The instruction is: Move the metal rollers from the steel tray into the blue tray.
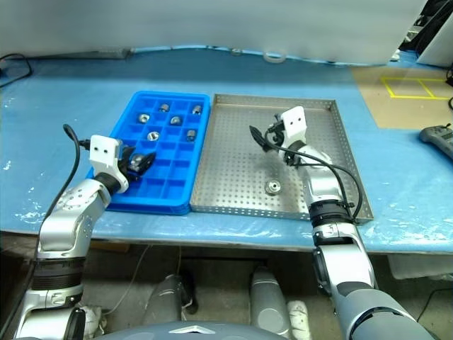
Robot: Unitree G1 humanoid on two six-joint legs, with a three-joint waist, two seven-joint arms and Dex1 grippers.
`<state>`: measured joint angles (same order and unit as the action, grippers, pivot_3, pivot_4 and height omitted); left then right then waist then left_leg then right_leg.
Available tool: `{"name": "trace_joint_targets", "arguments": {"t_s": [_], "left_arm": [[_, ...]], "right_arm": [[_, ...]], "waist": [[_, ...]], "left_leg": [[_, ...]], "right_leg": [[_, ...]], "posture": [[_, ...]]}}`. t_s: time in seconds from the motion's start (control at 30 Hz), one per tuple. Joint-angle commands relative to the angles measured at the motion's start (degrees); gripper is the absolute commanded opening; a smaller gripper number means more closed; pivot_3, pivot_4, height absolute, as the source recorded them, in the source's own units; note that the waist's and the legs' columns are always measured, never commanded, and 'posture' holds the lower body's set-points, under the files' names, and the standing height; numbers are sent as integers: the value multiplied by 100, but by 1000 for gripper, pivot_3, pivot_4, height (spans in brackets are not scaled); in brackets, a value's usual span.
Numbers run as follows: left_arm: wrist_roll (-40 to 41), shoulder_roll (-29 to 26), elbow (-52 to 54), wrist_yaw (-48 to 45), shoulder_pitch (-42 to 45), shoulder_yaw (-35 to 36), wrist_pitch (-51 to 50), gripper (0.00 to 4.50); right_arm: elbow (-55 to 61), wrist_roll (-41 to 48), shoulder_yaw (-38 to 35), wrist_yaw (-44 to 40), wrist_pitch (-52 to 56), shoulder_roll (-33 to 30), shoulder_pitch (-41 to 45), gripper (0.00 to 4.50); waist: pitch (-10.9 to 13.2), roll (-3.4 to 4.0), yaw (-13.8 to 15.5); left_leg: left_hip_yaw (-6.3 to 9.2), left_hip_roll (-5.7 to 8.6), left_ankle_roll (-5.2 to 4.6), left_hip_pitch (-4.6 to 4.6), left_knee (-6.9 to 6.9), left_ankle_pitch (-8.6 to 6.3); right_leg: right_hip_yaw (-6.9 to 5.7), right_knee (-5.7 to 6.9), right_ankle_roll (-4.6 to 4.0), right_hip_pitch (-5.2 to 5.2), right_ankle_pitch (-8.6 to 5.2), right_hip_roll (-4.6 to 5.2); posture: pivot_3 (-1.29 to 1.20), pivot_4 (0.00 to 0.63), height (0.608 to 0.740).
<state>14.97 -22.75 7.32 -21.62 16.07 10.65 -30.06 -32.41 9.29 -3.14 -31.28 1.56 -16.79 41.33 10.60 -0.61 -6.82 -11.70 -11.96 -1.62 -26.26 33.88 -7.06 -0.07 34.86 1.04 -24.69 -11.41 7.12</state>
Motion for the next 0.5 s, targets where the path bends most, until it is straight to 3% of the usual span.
{"name": "trace_joint_targets", "arguments": {"t_s": [0.03, 0.17, 0.33, 0.5], "left_arm": [[319, -147, -1, -412, 250, 50, -7, 4019], [585, -544, -54, -1349, 563, -70, 220, 4019], [790, -745, -85, -1855, 746, -93, 415, 4019], [705, -734, -210, -1884, 753, -133, 545, 4019]], "right_arm": [[567, 269, -134, -305, 226, -180, -161, 4500], [1287, 645, -56, -1268, 1011, -737, -582, 4500], [2139, 811, 313, -2392, 2001, -1610, -1209, 4500], [2305, 484, 751, -2717, 2214, -2080, -1478, 4500]], "waist": [[0, 0, 3], [0, 0, 29], [0, -1, 126], [0, 0, 141]], "left_leg": [[-1, 0, 4, 0, -10, 3], [-5, 3, 8, 0, -32, 7], [-17, 7, 7, 36, -53, 7], [-20, 7, 15, 91, -67, 9]], "right_leg": [[0, -1, 0, -6, 0, -2], [1, -9, -1, -11, 0, -2], [12, -19, -2, 9, 0, 0], [23, -15, 0, 42, -1, -3]], "posture": [[-458, 150, 740], [-479, 150, 740], [-479, 150, 740], [-489, 150, 740]]}}
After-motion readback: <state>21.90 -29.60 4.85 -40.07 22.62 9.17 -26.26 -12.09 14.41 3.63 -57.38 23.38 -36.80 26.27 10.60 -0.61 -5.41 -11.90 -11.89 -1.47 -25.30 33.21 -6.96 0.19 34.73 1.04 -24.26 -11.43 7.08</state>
